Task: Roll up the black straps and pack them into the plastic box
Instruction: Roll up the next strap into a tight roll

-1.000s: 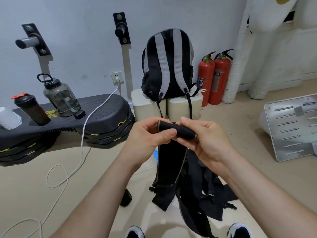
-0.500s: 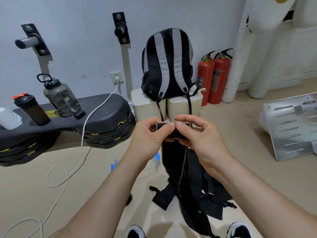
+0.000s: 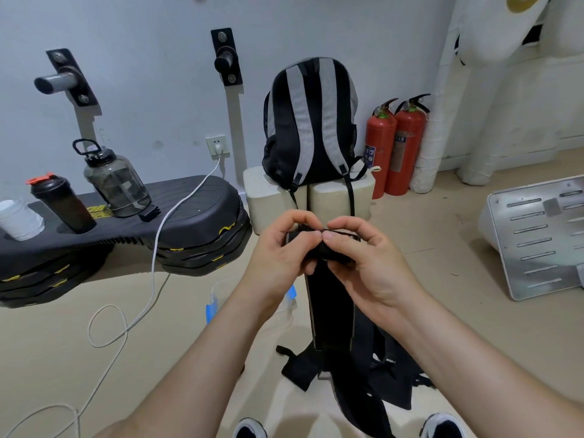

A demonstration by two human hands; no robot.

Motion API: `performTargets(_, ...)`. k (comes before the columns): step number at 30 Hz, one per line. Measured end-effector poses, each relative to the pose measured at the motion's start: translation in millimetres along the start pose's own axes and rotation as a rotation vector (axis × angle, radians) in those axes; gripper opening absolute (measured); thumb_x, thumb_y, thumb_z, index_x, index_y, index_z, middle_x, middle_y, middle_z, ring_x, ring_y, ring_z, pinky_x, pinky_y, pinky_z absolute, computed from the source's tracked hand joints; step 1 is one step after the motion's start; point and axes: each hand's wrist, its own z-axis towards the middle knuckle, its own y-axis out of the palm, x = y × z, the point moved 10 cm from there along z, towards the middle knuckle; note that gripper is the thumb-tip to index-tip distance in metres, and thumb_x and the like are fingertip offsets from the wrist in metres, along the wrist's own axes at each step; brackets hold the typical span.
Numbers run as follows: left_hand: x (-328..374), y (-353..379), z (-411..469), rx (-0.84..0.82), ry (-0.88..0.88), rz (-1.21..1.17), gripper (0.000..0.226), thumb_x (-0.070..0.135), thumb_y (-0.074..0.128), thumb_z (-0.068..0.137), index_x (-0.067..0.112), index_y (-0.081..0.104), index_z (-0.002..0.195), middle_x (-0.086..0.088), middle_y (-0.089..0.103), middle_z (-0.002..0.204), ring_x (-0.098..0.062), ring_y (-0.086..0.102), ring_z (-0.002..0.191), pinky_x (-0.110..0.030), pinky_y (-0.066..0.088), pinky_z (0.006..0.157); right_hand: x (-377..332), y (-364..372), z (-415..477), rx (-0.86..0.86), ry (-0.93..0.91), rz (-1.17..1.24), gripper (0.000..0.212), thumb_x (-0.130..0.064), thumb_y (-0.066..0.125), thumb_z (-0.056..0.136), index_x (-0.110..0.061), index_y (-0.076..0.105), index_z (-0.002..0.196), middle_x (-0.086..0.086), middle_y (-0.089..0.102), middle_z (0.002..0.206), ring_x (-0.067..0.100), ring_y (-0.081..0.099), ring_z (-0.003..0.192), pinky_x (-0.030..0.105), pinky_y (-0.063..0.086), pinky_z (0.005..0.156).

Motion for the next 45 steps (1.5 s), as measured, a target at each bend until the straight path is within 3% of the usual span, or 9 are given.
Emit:
performTargets(6, -9, -1, 2, 0.03, -0.062, 0.187, 0.015, 0.006, 0.055, 0.092, 0.017, 0.054, 0.082, 0.006, 0.051, 0.066, 0.0, 0.045, 0.053, -0.013, 0.037, 0.052, 8, 3, 1, -0.098, 0.088, -0.317, 0.035, 0.002, 0.046, 0.096, -0.015, 0.073, 0.111, 0.009, 0.075, 0.104, 0.017, 0.068, 0.087, 0.022, 0.051, 0.065)
performTargets(10, -16, 2, -1, 0.022, -0.076, 0.286, 0.009, 0.029, 0.052, 0.082, 0.026, 0.044, 0.078, 0.003, 0.052, 0.073, -0.013, 0.047, 0.07, -0.03, 0.04, 0.066, 5, 5, 2, -0.122, 0.021, -0.47, 0.034, -0.002, 0.047, 0.098, -0.019, 0.071, 0.116, 0.002, 0.074, 0.108, 0.011, 0.07, 0.09, 0.024, 0.051, 0.073)
performTargets(14, -16, 2, -2, 0.054, -0.057, 0.223, 0.027, 0.01, 0.047, 0.094, 0.025, 0.041, 0.073, 0.012, 0.041, 0.064, -0.01, 0.038, 0.064, -0.023, 0.033, 0.057, 0, 1, 4, -0.058, -0.065, -0.504, 0.034, -0.004, 0.045, 0.101, -0.021, 0.074, 0.108, 0.005, 0.072, 0.107, 0.015, 0.066, 0.088, 0.023, 0.051, 0.068)
performTargets(18, -11, 16, -7, -0.086, -0.066, 0.095, 0.014, 0.005, 0.05, 0.093, 0.018, 0.05, 0.087, 0.002, 0.046, 0.072, -0.014, 0.041, 0.06, -0.021, 0.035, 0.054, -14, -14, 6, 0.084, -0.117, -0.482, 0.034, -0.003, 0.049, 0.1, -0.021, 0.078, 0.098, 0.009, 0.074, 0.101, 0.017, 0.065, 0.078, 0.023, 0.05, 0.06)
performTargets(21, -5, 17, -8, -0.191, 0.021, 0.147, 0.025, 0.009, 0.071, 0.084, 0.023, 0.064, 0.102, -0.001, 0.062, 0.088, -0.014, 0.058, 0.075, -0.025, 0.05, 0.07, -17, -23, 7, 0.139, -0.069, -0.355, 0.033, 0.0, 0.05, 0.098, -0.018, 0.078, 0.093, 0.007, 0.075, 0.094, 0.016, 0.067, 0.075, 0.018, 0.05, 0.052)
performTargets(29, -2, -5, 0, -0.021, 0.069, 0.212, 0.015, 0.008, 0.077, 0.083, 0.014, 0.072, 0.095, -0.011, 0.072, 0.09, -0.021, 0.07, 0.087, -0.032, 0.058, 0.083, -2, -21, 7, 0.075, 0.049, -0.232, 0.025, -0.007, 0.054, 0.098, -0.014, 0.077, 0.099, 0.01, 0.077, 0.092, 0.021, 0.072, 0.074, 0.02, 0.054, 0.053)
performTargets(34, -6, -9, 4, 0.041, 0.04, 0.228, 0.01, 0.021, 0.063, 0.097, 0.017, 0.072, 0.094, -0.001, 0.069, 0.078, -0.004, 0.06, 0.071, -0.02, 0.049, 0.066, -11, -9, 3, -0.025, -0.065, -0.431, 0.021, -0.027, 0.059, 0.097, -0.023, 0.076, 0.107, 0.001, 0.078, 0.098, 0.014, 0.073, 0.093, 0.024, 0.049, 0.075)
performTargets(39, -25, -4, -1, 0.162, -0.064, 0.243, 0.034, 0.04, 0.047, 0.101, 0.01, 0.057, 0.089, 0.001, 0.055, 0.074, -0.011, 0.049, 0.067, -0.029, 0.041, 0.065, -9, -4, 2, -0.009, -0.146, -0.526, 0.02, -0.023, 0.057, 0.099, -0.024, 0.072, 0.114, 0.0, 0.076, 0.105, 0.015, 0.071, 0.101, 0.03, 0.057, 0.087)
performTargets(45, -24, 10, -5, 0.13, -0.053, 0.085, 0.017, 0.012, 0.034, 0.103, 0.013, 0.05, 0.097, -0.013, 0.05, 0.08, -0.015, 0.038, 0.055, -0.023, 0.034, 0.047, 2, -10, 5, 0.066, -0.164, -0.4, 0.027, -0.015, 0.051, 0.103, -0.015, 0.064, 0.127, 0.009, 0.072, 0.111, 0.02, 0.07, 0.105, 0.034, 0.057, 0.087)
